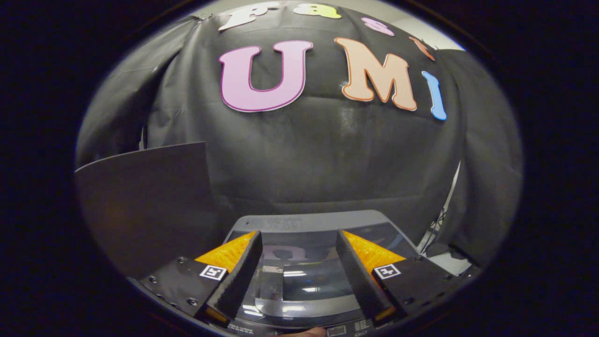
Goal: Put the clothes into the washing machine and then close the washing machine lid.
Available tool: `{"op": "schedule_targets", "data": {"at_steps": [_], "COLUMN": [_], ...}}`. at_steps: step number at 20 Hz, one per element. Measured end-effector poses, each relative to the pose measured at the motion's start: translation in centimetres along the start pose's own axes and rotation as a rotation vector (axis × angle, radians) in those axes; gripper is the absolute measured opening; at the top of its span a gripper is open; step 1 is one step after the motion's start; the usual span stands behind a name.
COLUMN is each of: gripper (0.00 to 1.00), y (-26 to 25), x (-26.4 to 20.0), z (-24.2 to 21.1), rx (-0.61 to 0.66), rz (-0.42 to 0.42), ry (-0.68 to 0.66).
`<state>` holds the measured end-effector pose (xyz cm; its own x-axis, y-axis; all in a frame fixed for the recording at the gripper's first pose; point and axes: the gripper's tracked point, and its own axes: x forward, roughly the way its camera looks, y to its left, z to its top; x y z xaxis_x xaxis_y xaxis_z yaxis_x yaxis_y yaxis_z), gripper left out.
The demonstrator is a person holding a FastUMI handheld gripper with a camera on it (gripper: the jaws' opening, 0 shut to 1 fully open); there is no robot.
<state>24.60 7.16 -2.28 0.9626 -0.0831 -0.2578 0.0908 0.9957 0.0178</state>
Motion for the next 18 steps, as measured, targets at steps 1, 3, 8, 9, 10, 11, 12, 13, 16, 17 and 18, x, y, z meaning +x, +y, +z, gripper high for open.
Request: {"op": "schedule_targets", "data": {"at_steps": [1, 3, 8, 9, 10, 11, 12, 13, 16, 17, 18], "gripper": [0.98, 0.98, 0.98, 0.98, 0.99, 0.98, 0.98, 0.98, 0.98, 0.98, 0.98], "y": [0.1, 0.2, -0.5, -0.5, -0.4, -0.1, -0.2, -0.4, 0.1, 0.1, 0.2], "x": [-0.2, -0.8, -4.0, -4.6, -5.3, -5.9, -6.5, -7.5, -9.2, -9.7, -10.1], "z": [-0.5, -1.6, -1.8, -1.8, -1.7, -1.7, -1.6, -1.7, -1.8, -2.2, -2.4], "rx": [-0.002, -0.017, -0.004, -0.006, -0.008, -0.014, -0.022, -0.031, -0.050, -0.048, -0.047], "rz": [-0.003, -0.012, -0.042, -0.046, -0.043, -0.038, -0.042, -0.051, -0.047, -0.043, -0.038], "ry": [0.010, 0.028, 0.000, -0.005, -0.012, -0.015, -0.016, -0.017, -0.018, -0.008, 0.003]}}
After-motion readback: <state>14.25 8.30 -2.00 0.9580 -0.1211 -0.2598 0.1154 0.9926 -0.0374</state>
